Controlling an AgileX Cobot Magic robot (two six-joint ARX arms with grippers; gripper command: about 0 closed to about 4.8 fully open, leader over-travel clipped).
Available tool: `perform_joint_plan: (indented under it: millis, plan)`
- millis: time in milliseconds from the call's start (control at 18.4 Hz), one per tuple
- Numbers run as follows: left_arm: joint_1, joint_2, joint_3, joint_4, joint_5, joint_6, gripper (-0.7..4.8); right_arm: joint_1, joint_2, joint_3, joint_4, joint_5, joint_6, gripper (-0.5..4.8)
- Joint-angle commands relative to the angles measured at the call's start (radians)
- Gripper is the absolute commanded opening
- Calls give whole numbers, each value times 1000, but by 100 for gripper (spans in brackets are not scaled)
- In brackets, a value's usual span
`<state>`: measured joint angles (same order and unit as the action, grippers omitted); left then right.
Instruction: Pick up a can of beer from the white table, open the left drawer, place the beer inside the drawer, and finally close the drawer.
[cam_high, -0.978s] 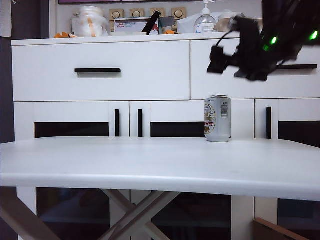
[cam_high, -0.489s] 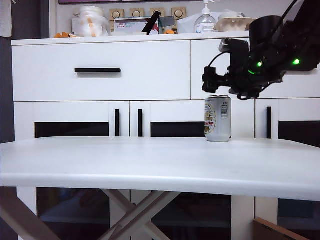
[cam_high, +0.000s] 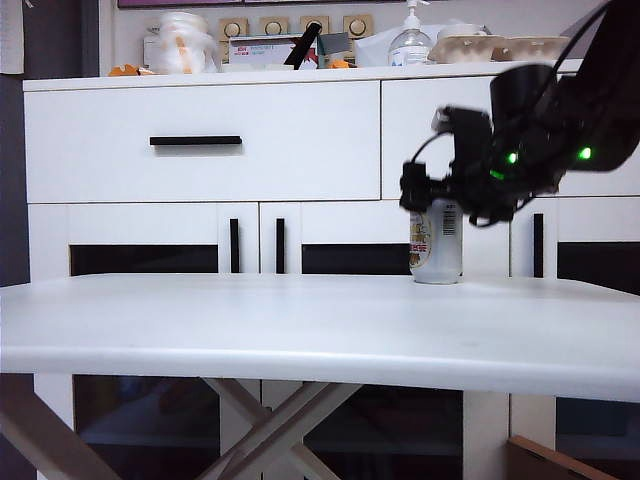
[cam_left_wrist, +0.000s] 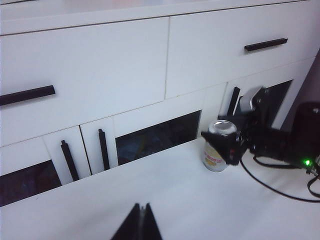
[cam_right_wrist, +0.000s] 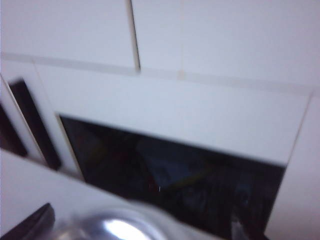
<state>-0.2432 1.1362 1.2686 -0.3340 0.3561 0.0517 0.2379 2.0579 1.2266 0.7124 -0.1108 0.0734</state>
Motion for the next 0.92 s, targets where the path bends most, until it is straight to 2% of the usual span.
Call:
perform_joint_plan:
  millis: [54, 923]
  plan:
    - [1, -1, 3, 10, 4, 1, -5, 0, 17, 2, -5, 5, 2, 479]
    - [1, -1, 3, 6, 7, 1, -5, 0, 71, 1, -16, 8, 1, 479]
